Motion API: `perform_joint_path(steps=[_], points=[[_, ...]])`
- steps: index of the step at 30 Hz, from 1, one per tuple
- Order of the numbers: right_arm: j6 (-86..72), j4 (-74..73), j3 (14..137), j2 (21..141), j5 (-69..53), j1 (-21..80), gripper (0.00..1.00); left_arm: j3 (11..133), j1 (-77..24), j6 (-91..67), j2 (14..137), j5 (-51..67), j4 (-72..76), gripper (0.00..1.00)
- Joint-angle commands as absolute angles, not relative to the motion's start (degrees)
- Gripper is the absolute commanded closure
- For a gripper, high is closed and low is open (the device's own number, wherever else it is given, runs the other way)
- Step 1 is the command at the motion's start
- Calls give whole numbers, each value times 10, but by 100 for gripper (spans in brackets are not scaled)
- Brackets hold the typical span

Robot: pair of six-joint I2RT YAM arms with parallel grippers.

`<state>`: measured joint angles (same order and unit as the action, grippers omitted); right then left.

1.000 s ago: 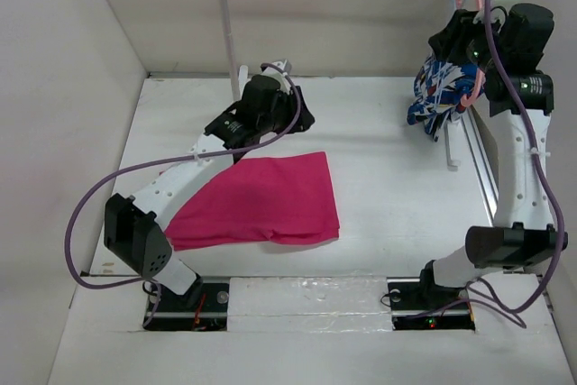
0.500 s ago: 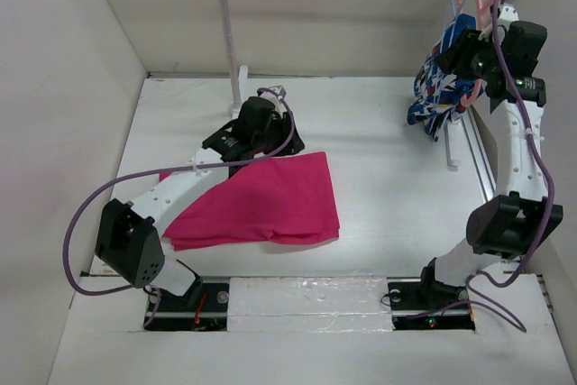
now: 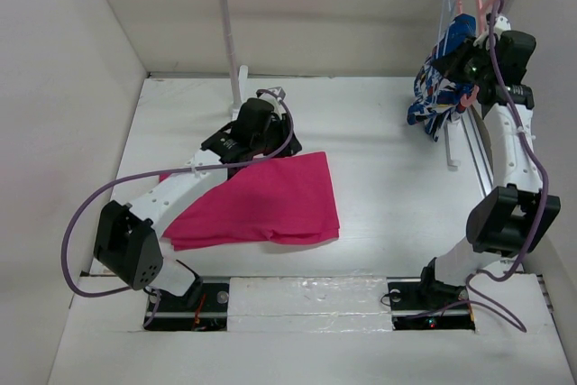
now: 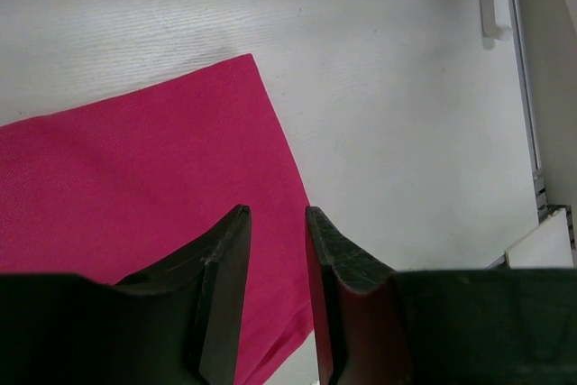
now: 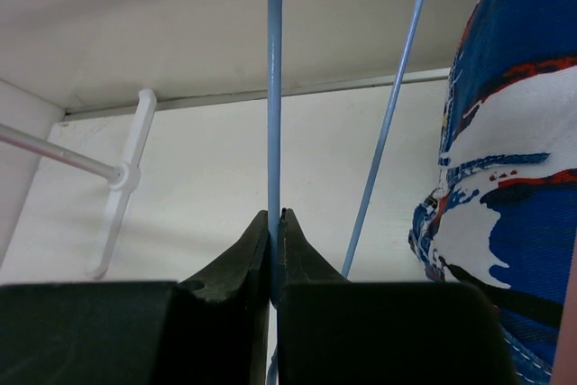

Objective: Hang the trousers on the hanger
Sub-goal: Pick up the hanger from the clothesline, then place the trousers on the hanger.

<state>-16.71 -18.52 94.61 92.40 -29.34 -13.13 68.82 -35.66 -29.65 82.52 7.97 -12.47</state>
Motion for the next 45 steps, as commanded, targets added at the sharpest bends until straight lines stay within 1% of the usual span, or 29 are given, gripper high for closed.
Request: perform_joint_path(steps=[1,3,4,6,9,10,12,15,16,17,20,21,22,25,26,28,29,30,33,38,45], points=[[-176,-107,955,868,-296,-134,100,729,-360,-294,810,89,-112,73],[-175,-108,962,858,-296,-134,100,757,-360,-292,823,96,-123,70],[-174,-108,962,848,-300,-134,100,785,-360,-291,825,98,-125,65],[-166,-106,956,839,-308,-128,100,817,-360,-287,838,110,-127,61],[-154,-121,933,817,-317,-123,100,877,-360,-287,858,127,-134,45],[-152,-128,922,812,-319,-123,100,904,-360,-288,862,131,-134,35],[-140,-139,894,792,-321,-117,100,925,-360,-291,876,142,-128,32],[-123,-145,824,762,-324,-111,100,967,-367,-290,900,150,-129,31],[-110,-154,777,750,-327,-105,100,1000,-387,-285,915,141,-133,32],[-103,-161,776,750,-327,-105,100,1000,-387,-285,915,141,-135,32],[-68,-192,727,724,-316,-66,100,1043,-424,-274,947,114,-141,32],[-59,-202,716,709,-296,-53,100,1052,-433,-275,967,110,-141,32],[-53,-211,704,702,-283,-23,100,1065,-447,-277,976,104,-142,32],[-47,-219,654,680,-247,23,100,1081,-468,-275,1015,66,-134,33],[-47,-222,630,678,-231,48,100,1085,-481,-273,1032,35,-131,35],[-52,-215,605,671,-224,71,100,1085,-493,-271,1046,6,-125,35],[-56,-207,594,667,-221,89,100,1085,-498,-268,1052,-35,-117,35],[-55,-208,582,666,-210,97,100,1087,-498,-270,1065,-46,-119,35],[-49,-217,577,665,-183,126,100,1085,-498,-282,1077,-96,-118,35],[-43,-231,580,664,-160,158,100,1088,-498,-288,1100,-146,-125,36],[-40,-247,584,665,-120,207,100,1083,-492,-315,1113,-158,-105,40]])
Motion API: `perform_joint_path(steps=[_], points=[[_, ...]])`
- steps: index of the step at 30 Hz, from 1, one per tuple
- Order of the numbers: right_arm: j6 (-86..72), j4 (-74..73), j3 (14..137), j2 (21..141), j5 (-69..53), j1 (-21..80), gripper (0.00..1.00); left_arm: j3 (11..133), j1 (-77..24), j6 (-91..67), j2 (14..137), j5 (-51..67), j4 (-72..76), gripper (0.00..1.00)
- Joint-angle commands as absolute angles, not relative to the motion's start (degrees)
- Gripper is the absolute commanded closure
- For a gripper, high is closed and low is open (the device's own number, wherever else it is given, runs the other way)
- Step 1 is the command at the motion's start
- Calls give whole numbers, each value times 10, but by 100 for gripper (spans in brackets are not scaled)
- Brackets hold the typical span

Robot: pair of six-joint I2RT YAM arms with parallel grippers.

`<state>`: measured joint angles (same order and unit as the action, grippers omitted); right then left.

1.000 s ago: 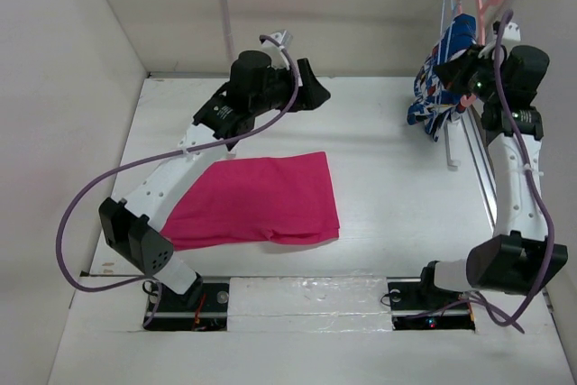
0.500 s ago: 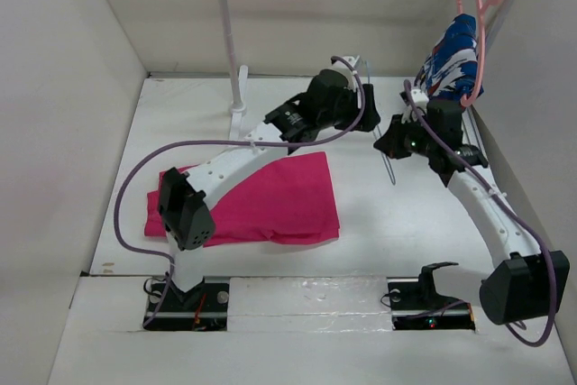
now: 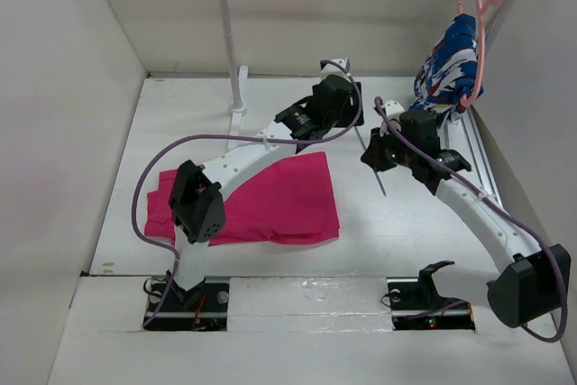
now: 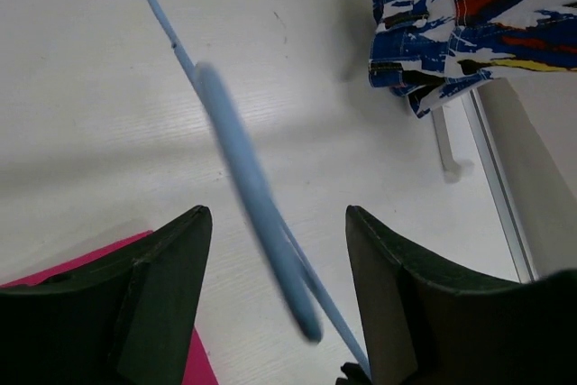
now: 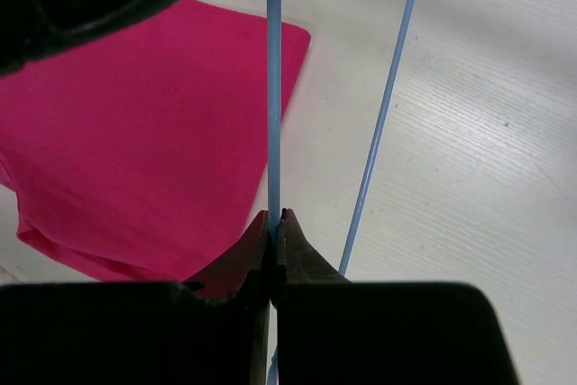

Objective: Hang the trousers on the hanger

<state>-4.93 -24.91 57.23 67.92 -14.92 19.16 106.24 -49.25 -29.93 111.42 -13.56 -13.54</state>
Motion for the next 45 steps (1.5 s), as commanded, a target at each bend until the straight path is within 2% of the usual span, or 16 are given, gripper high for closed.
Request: perform_joint_path(steps=[1,3,7,8,12,13,18,21,22,24,25,27,30,33,36,45], points=[[-40,-250,584,664,-119,207,100,1084,-492,-315,1115,-157,-105,44],[-38,-258,586,661,-118,207,100,1085,-492,-319,1124,-155,-108,52],[-35,-277,584,652,-111,213,100,1070,-492,-329,1122,-142,-103,96],[-33,-290,584,647,-106,213,100,1066,-492,-332,1119,-135,-106,100],[-27,-318,577,620,-108,207,69,1010,-492,-366,1086,-101,-99,100],[-28,-324,576,614,-116,207,55,961,-492,-378,1073,-93,-91,100],[-9,-381,584,586,-205,190,33,803,-487,-474,986,-46,-5,100],[-7,-394,582,592,-254,185,32,755,-487,-502,965,-41,25,100],[-7,-387,573,598,-264,185,39,726,-487,-511,959,-41,33,100],[-26,-324,530,608,-299,185,66,699,-492,-545,940,-51,55,100],[-35,-301,517,623,-313,191,89,672,-492,-558,935,-56,61,100],[-71,-198,485,662,-320,198,100,638,-504,-597,921,-86,69,100],[-81,-163,473,689,-335,208,100,620,-511,-600,920,-126,67,100],[-91,-100,471,754,-340,223,75,583,-512,-617,922,-130,83,100],[-99,-53,475,821,-340,234,64,574,-512,-625,938,-134,84,100],[-127,21,475,942,-269,264,49,555,-522,-623,950,-165,74,100]])
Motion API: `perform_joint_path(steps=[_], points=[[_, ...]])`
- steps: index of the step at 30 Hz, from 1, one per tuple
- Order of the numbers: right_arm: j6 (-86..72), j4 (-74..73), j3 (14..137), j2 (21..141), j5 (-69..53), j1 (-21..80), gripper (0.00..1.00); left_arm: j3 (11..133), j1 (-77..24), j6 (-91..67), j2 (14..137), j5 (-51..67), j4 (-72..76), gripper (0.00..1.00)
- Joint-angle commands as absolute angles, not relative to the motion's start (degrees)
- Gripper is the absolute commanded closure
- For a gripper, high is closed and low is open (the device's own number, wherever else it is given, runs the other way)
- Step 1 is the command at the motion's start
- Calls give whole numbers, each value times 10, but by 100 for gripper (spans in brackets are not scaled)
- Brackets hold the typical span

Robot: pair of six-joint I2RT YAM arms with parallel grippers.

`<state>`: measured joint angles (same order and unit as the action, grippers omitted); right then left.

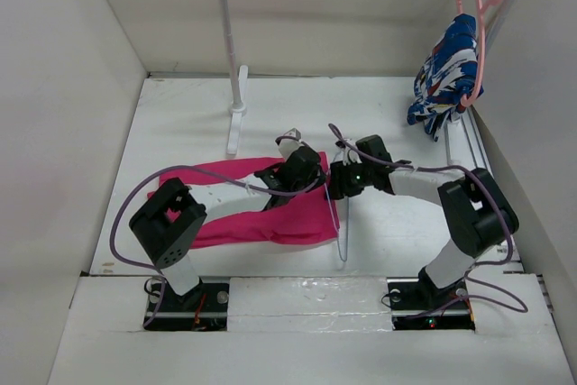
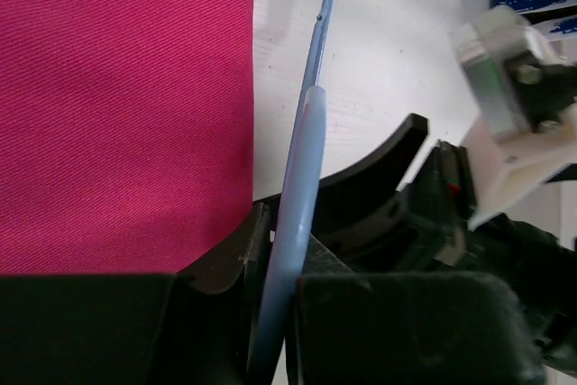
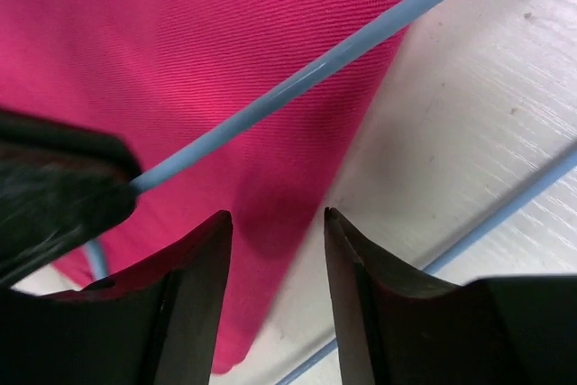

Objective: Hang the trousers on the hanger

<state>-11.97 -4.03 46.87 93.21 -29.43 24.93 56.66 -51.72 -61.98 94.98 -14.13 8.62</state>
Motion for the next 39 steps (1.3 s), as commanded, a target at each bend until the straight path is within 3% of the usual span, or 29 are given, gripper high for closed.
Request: perform_joint_path(steps=[1,3,5,6,9,14,28,34,39], points=[[-127,18,474,946,-261,273,48,554,-522,-617,953,-167,74,100],[-129,23,461,952,-257,281,46,555,-522,-616,955,-170,69,100],[-138,48,440,954,-281,288,54,552,-522,-610,961,-174,66,100],[-143,54,435,953,-285,288,75,549,-522,-605,961,-181,67,100],[-156,69,412,921,-301,286,100,546,-522,-579,958,-199,67,100],[-143,-19,439,792,-333,208,100,522,-509,-523,914,-224,43,100],[-27,-206,444,665,-389,-5,100,457,-478,-462,820,-297,-22,100],[-17,-169,406,685,-398,-65,100,454,-478,-424,806,-306,-29,100],[-15,-142,433,754,-403,-51,100,482,-483,-383,805,-314,-11,100]])
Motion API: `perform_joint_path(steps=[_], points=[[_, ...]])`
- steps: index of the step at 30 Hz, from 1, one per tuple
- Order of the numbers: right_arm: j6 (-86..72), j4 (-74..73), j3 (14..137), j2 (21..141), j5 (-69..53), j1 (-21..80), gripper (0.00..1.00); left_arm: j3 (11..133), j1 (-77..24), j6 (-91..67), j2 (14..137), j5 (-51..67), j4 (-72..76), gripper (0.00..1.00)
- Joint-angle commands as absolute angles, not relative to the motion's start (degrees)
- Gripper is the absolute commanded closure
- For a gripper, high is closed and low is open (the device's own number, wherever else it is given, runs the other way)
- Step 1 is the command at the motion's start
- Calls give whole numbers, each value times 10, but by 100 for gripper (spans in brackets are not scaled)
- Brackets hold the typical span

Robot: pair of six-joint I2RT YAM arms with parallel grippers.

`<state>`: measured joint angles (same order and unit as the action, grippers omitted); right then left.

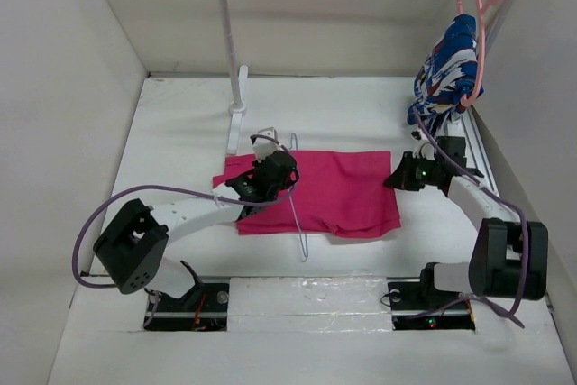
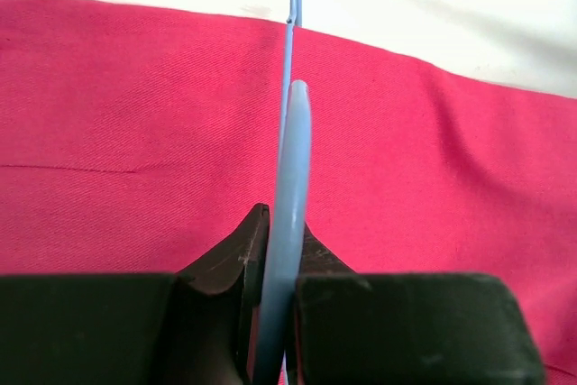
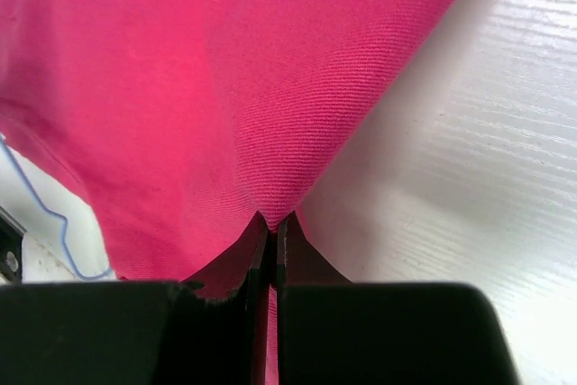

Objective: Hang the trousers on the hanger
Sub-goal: Place the trousers on the hanger, then place the hanger at the clothesline.

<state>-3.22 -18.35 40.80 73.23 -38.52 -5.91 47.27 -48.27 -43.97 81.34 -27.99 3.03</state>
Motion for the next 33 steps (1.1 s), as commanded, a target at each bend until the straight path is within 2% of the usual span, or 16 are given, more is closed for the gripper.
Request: perform_joint_path(steps=[1,10,15,17,18,22,24,26,28,33], points=[[-17,-138,438,762,-401,-44,100,491,-499,-376,813,-315,-11,100],[-44,-73,425,819,-383,7,100,541,-510,-365,841,-263,33,100],[-50,-76,423,827,-360,12,99,565,-510,-353,840,-288,11,100],[-45,-97,435,821,-355,12,83,577,-510,-349,829,-300,1,100],[-39,-107,442,812,-358,12,65,598,-510,-346,824,-317,-17,100],[-17,-204,500,757,-329,50,41,675,-510,-293,794,-386,-77,100],[-17,-257,552,722,-319,68,34,720,-510,-263,780,-400,-86,100],[-38,-287,634,691,-315,130,31,766,-510,-217,755,-400,-93,100],[-60,-293,655,678,-311,152,29,810,-510,-212,754,-399,-111,100],[-168,-233,754,672,-273,311,23,978,-510,-179,784,-351,-166,100]])
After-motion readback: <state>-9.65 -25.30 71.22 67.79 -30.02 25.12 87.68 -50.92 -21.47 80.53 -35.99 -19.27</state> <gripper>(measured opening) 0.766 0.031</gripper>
